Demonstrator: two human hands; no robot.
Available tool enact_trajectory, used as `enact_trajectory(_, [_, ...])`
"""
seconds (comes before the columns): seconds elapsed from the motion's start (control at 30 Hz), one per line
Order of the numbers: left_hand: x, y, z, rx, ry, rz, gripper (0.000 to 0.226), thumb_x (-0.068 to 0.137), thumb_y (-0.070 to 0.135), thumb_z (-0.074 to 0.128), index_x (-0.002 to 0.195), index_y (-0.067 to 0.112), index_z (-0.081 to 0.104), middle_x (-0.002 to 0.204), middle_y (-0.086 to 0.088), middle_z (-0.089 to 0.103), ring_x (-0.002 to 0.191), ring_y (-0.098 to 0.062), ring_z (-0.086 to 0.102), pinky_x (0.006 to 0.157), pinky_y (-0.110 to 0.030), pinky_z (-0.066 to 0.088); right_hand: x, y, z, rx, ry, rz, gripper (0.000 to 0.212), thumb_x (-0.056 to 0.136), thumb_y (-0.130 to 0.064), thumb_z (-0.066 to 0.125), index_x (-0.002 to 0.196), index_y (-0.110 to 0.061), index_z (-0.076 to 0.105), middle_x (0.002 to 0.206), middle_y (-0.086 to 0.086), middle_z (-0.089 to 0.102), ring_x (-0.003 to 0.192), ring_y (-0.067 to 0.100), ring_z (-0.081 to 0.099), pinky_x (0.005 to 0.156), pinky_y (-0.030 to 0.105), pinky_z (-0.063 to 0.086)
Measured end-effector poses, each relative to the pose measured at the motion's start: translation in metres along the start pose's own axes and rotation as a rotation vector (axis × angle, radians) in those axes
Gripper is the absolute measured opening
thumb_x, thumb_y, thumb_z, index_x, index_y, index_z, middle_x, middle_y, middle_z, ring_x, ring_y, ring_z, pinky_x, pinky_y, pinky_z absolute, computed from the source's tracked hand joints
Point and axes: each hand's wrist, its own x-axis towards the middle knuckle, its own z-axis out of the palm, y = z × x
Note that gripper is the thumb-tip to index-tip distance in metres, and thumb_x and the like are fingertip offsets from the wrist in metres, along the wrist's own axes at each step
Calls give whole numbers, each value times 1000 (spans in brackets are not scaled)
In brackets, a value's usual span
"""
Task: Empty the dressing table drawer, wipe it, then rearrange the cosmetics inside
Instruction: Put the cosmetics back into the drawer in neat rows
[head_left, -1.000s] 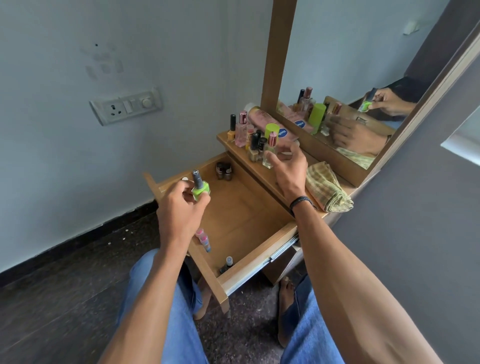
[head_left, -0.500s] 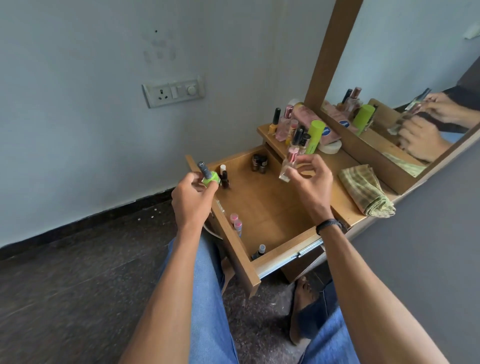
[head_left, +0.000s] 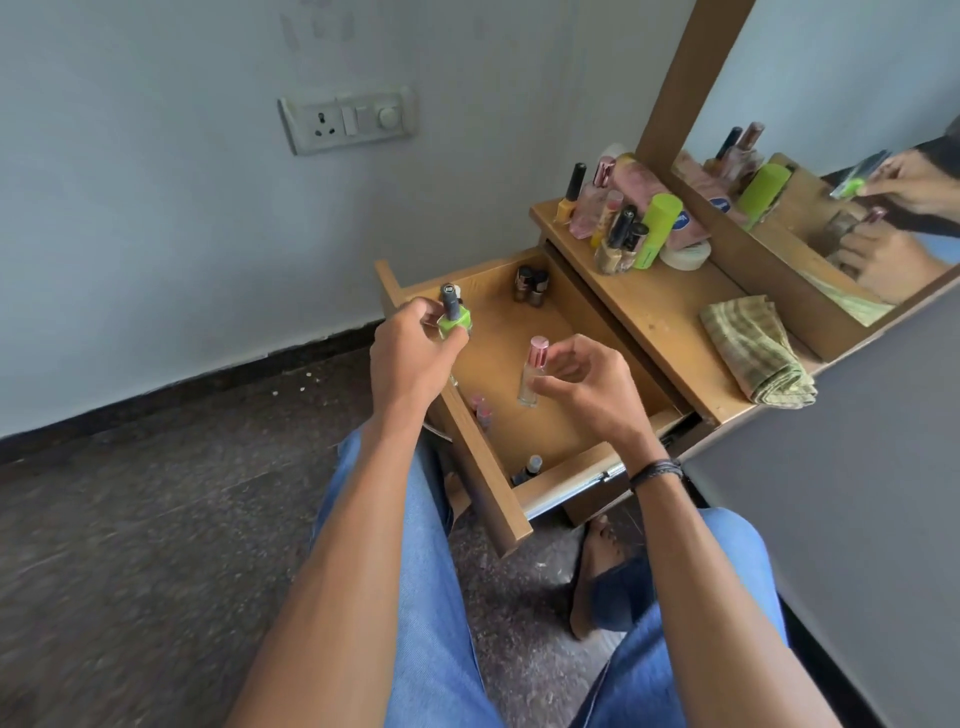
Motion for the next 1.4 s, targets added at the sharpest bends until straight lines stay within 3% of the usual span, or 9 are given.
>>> enact_trajectory(0.1, [0,1,6,43,-28,19,20,79,33,76,96,25,70,93,8,72,85,-14,68,77,-33,54,-7,3,-11,-63,-164,22,26,78,-17,88,98,-18,70,94,-4,74,82,6,70,74,19,55])
enact_trajectory(0.23, [-3,2,16,134,-22,94,18,81,33,75,92,22,69,88,9,70,82,-13,63,85,-36,50,-16,5,-11,-172,-343,23,31,78,-17,88,105,-18,71,100,-6,75,87,9,73,85,34,61])
enact_trajectory(0.33, [-5,0,22,262,19,156,18,85,36,73,97,23,68,94,9,71,90,-14,59,89,-38,32,-23,6,-9,-194,-400,25,34,79,-16,88,108,-18,70,99,-9,75,87,6,73,87,37,61])
enact_trajectory(0.47, [-7,-4,26,365,17,167,20,87,37,70,99,21,68,97,5,71,105,-19,55,86,-37,20,-25,7,-9,-238,-446,11,30,82,-14,85,106,-22,70,101,-13,74,91,4,73,92,40,59])
enact_trajectory(0.6, [-7,-3,29,423,10,168,20,88,38,69,94,19,67,89,1,68,110,-22,51,91,-42,24,-26,6,-8,-291,-482,-18,32,85,-12,82,100,-36,66,105,-19,71,96,4,71,94,42,57])
enact_trajectory(0.8, [-8,-4,34,473,1,189,18,87,34,71,97,19,69,87,0,68,112,-21,51,94,-44,25,-26,7,-5,-335,-508,-23,29,85,-11,78,103,-32,68,106,-20,69,97,9,69,93,46,56])
enact_trajectory(1.07, [-7,-6,37,512,-8,189,19,87,35,74,98,20,70,90,0,70,114,-20,50,96,-44,25,-25,10,-5,-313,-554,-6,45,82,9,62,102,-30,72,100,-24,73,96,3,72,90,41,60])
enact_trajectory(1.4, [-7,-3,36,560,-41,175,24,87,30,74,108,17,71,96,-2,70,119,-20,48,100,-47,27,-28,10,1,-441,-551,-34,53,84,4,56,99,-46,66,99,-28,69,94,2,66,83,44,58])
